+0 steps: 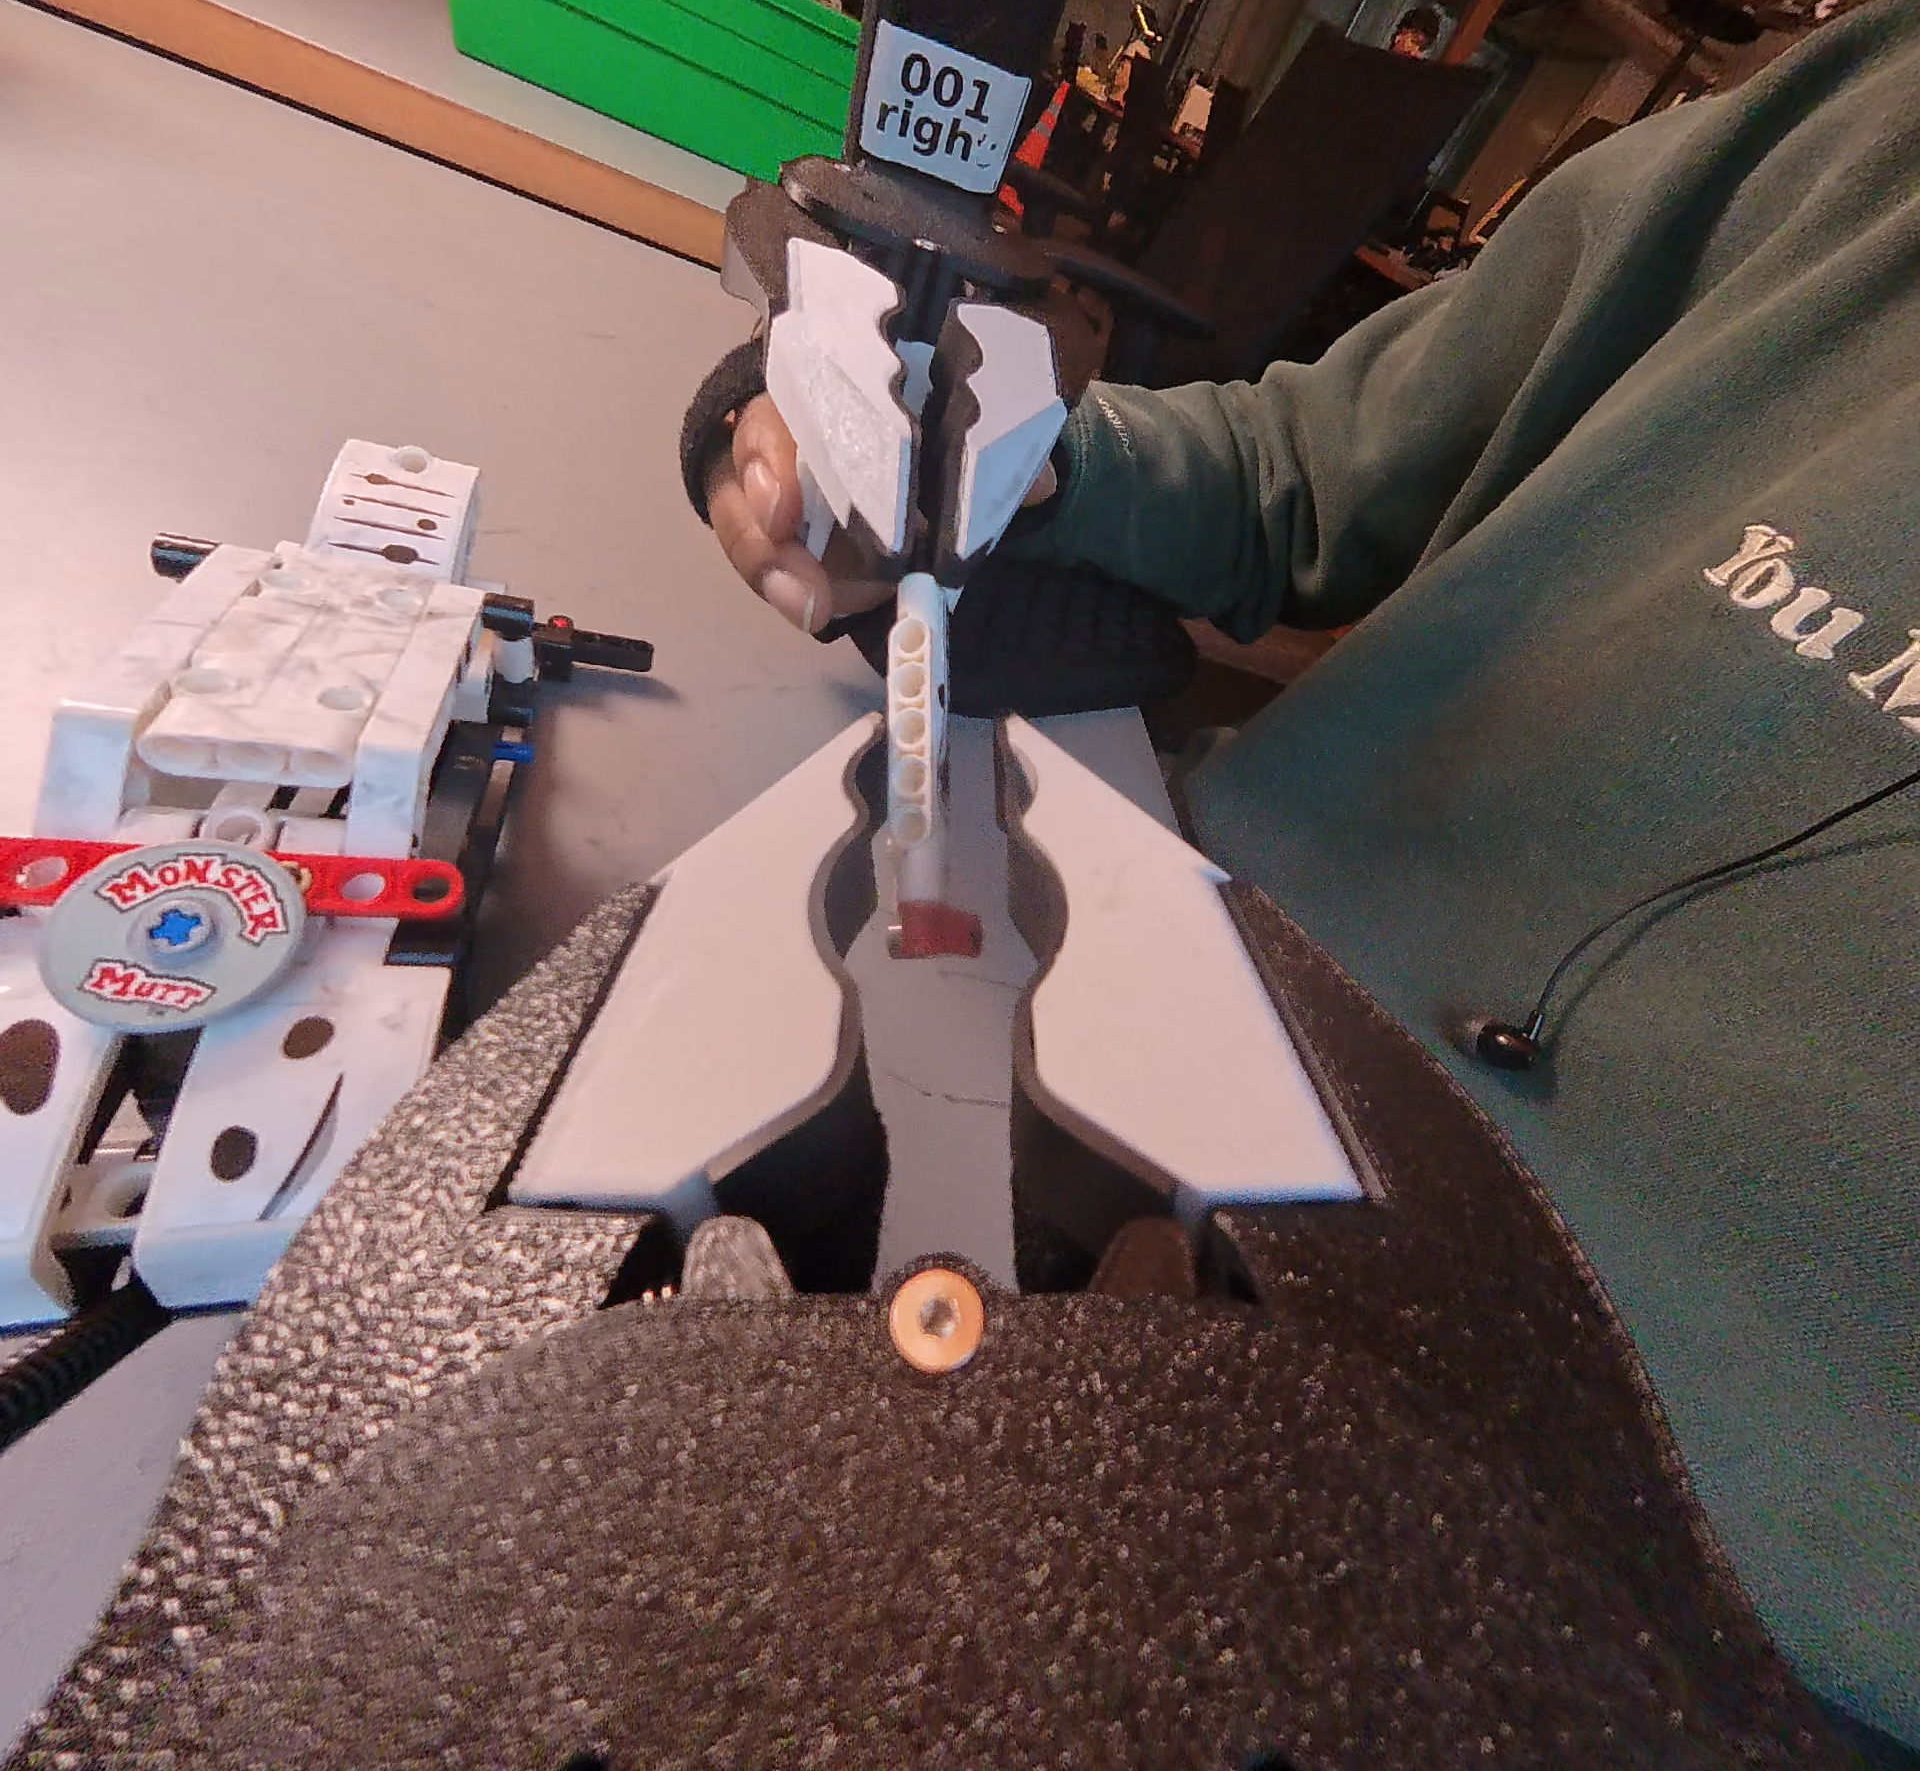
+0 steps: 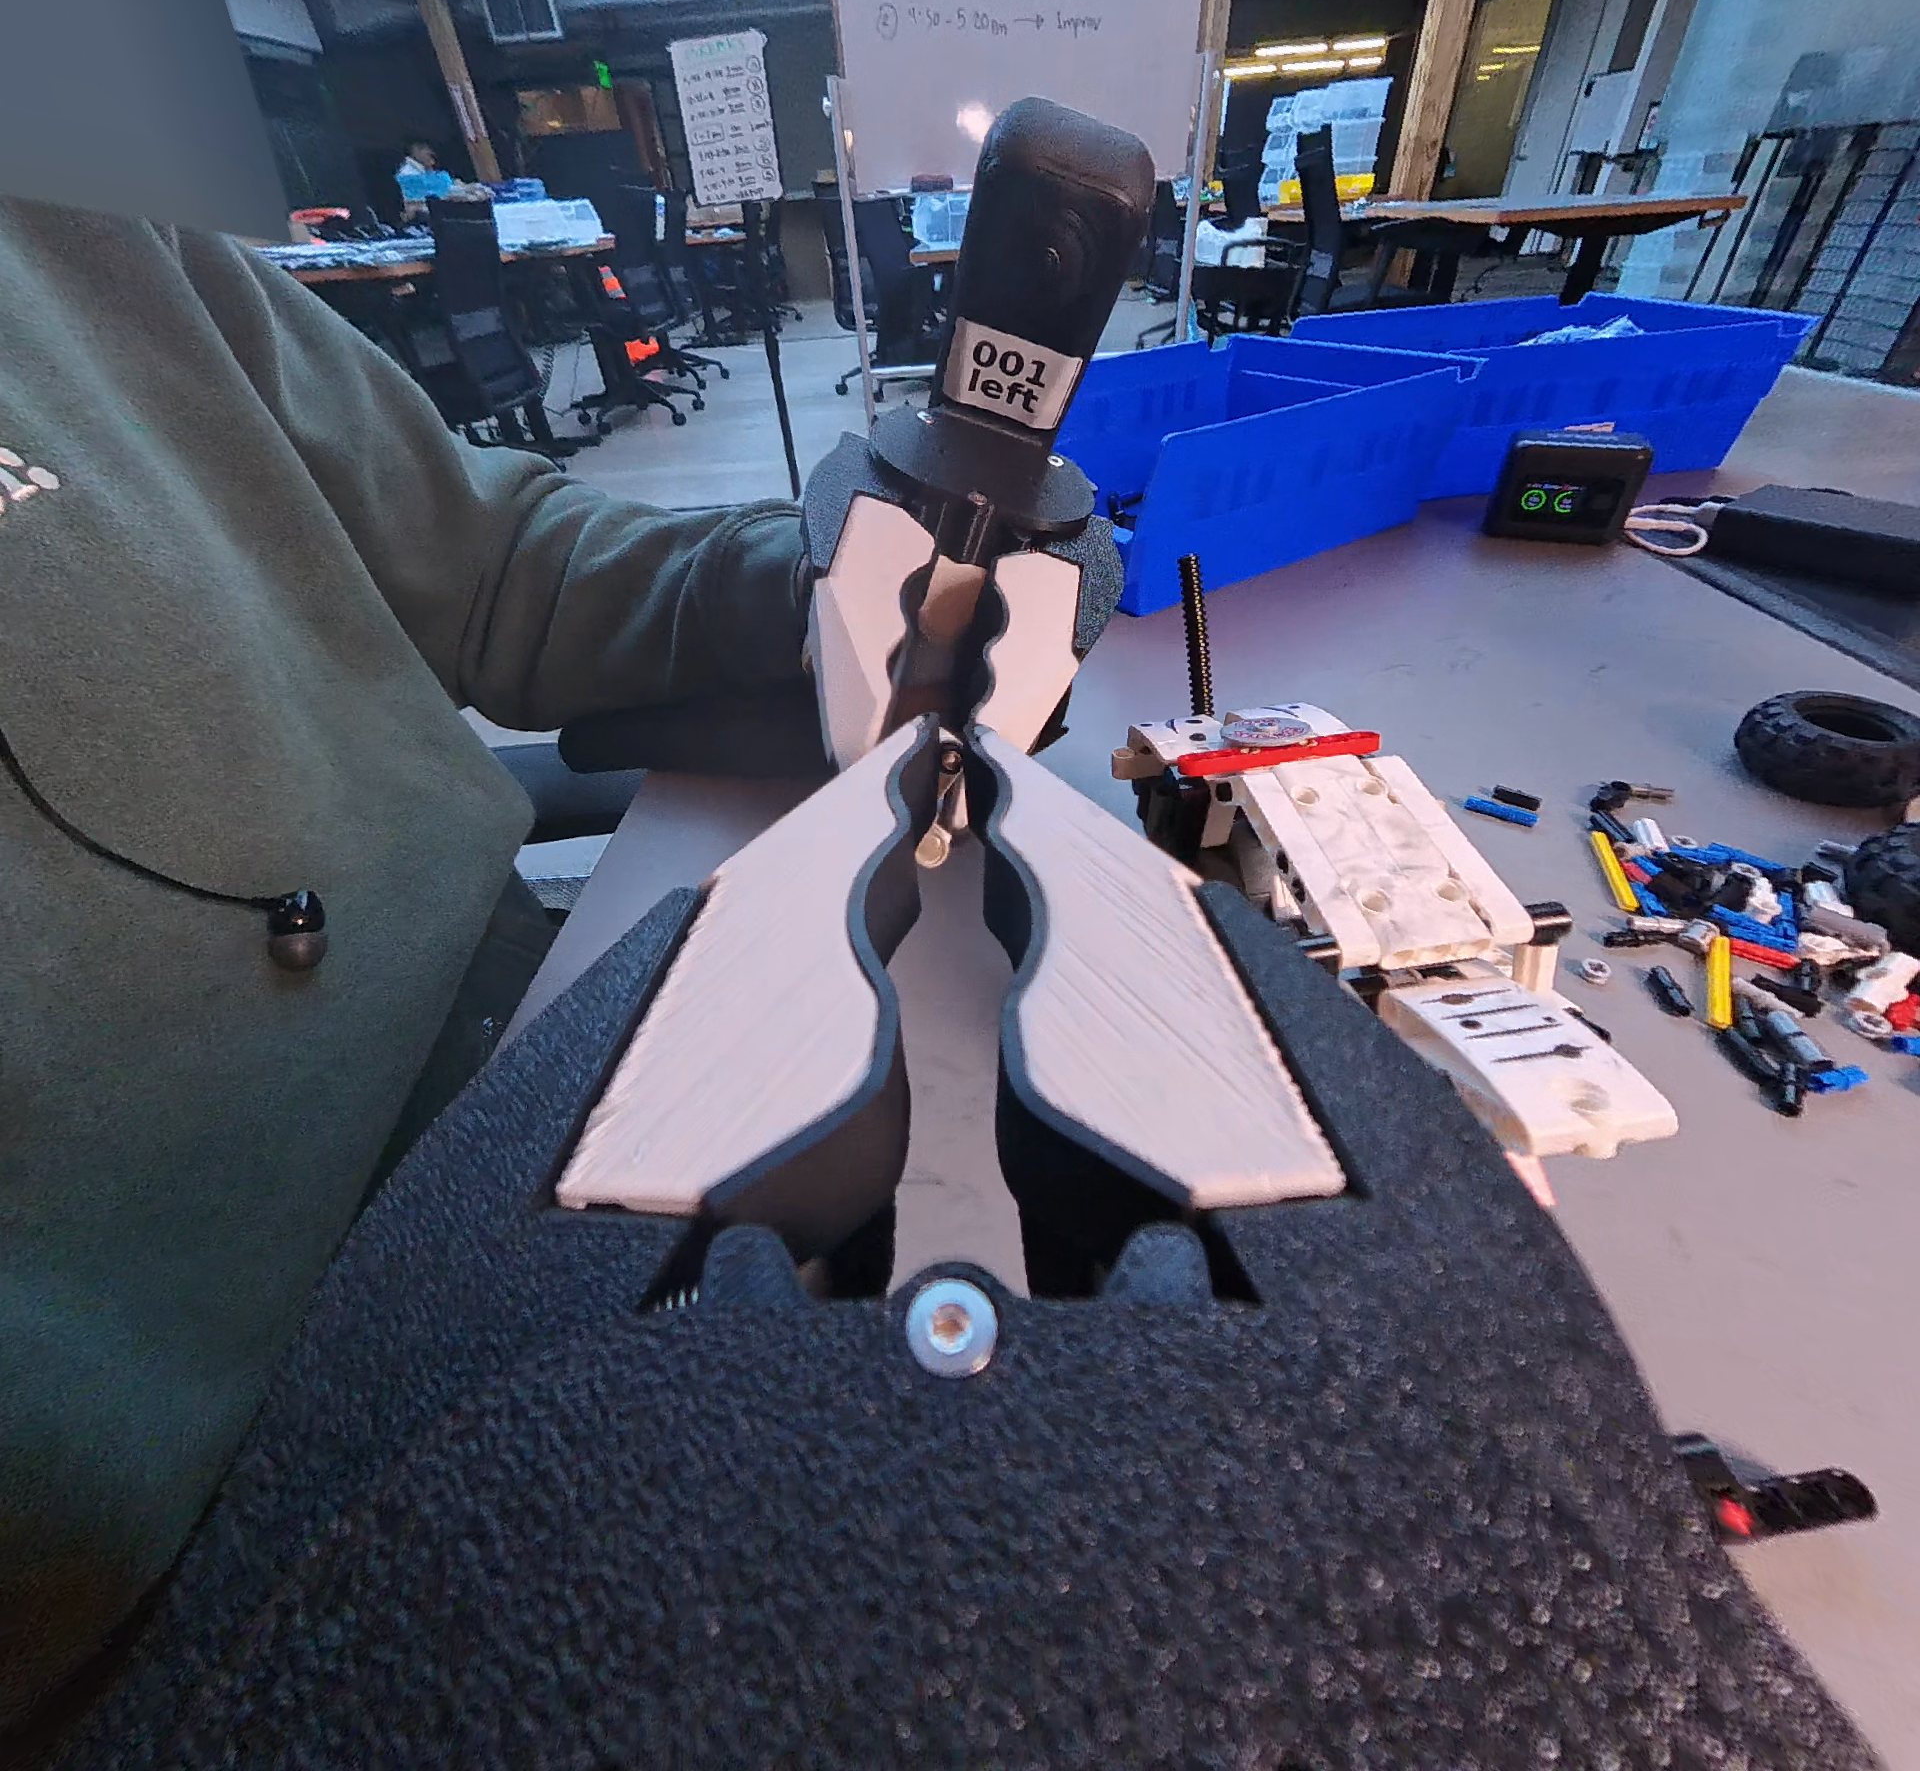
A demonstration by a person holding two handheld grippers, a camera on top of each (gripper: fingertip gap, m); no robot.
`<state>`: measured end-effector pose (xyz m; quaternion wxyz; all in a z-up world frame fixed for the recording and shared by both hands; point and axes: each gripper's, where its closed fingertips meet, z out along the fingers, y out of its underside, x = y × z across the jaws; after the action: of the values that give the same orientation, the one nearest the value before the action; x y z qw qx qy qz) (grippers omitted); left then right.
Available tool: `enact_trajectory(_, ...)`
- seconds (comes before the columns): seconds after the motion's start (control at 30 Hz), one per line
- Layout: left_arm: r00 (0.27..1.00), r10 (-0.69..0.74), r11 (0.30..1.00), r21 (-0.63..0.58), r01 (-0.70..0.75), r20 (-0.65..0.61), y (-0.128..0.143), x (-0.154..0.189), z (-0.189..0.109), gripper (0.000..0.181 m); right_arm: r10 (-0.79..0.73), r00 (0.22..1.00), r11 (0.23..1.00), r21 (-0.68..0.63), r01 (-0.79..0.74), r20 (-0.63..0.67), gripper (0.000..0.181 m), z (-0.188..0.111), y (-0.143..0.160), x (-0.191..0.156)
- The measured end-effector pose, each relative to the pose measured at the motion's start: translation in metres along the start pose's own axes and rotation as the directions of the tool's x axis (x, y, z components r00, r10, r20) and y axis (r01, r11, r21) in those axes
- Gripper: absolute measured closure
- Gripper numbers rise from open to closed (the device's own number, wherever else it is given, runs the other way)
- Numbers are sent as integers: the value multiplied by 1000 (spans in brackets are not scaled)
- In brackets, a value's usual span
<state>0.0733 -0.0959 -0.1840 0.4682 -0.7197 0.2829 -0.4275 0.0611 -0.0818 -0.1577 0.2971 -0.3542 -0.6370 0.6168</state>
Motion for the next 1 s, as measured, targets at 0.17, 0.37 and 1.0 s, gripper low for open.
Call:
enact_trajectory(0.17,998,-61,998,22,61,-28,-3,-1,-1,174,29,1000,999,24,-29,12,178,1,-2,0)
enact_trajectory(0.37,992,-98,992,68,104,-78,-17,2,-4,175,57,997,995,79,-61,58,179,-2,-14,0)
enact_trajectory(1.0,953,-300,782,559,275,-50,-60,-58,-100,175,-134,926,803,-586,-107,-353,174,18,87,236)
